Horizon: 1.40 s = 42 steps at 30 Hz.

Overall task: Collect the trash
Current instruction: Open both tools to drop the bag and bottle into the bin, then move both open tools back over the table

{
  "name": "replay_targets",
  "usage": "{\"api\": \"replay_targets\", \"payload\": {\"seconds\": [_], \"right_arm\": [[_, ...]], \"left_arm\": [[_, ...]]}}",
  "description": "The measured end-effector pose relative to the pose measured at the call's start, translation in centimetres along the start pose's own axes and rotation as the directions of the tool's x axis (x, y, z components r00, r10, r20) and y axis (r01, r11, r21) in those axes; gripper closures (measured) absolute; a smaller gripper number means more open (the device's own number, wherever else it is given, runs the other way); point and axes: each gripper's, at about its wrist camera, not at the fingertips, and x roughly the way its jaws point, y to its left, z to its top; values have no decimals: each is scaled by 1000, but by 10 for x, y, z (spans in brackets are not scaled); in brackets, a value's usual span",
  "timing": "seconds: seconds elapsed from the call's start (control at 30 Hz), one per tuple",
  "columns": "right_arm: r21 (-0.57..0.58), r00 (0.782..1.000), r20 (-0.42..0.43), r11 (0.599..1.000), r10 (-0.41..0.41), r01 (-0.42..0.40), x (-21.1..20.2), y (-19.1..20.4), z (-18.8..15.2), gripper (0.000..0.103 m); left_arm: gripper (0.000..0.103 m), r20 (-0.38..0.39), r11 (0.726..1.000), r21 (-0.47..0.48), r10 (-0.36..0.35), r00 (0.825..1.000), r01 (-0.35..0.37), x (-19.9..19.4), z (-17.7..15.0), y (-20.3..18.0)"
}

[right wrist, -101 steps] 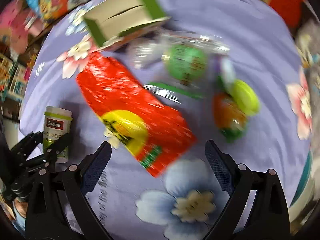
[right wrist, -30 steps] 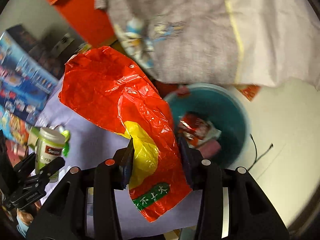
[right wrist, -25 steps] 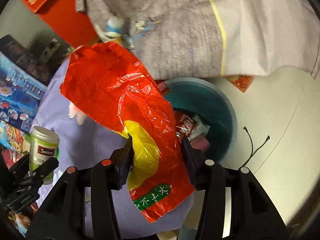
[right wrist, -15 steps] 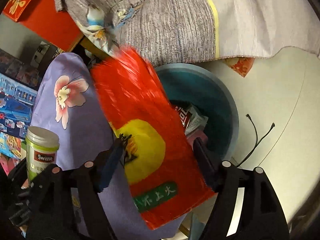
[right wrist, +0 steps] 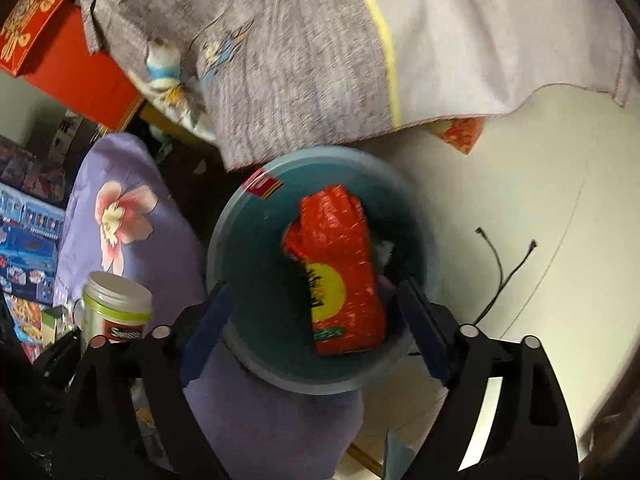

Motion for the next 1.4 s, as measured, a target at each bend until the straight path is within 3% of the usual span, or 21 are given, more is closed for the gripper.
{"api": "replay_targets", "payload": {"seconds": [0.13, 0.23, 0.53, 0.93, 1.4], "right_arm": [[35, 1000, 17, 999, -25, 25, -9, -14, 1, 20], [52, 999, 17, 998, -38, 37, -10, -22, -1, 20], [42, 999, -5, 998, -41, 41, -9, -16, -5, 17], [-53, 998, -28, 998, -47, 46, -13, 29, -18, 16], [-224, 999, -49, 974, -21, 10, -8, 133, -53, 16]], "left_arm": [[49, -33, 1000, 20, -21, 999, 22, 20, 5, -15], [32, -30, 1000, 29, -7, 1000, 8, 24, 7, -21], [12, -4, 1000, -15, 14, 1000, -14, 8, 4, -9], [6, 37, 995, -92, 37, 999, -33, -29, -18, 18], [5, 103, 966, -236, 132, 986, -105, -97, -79, 94]]}}
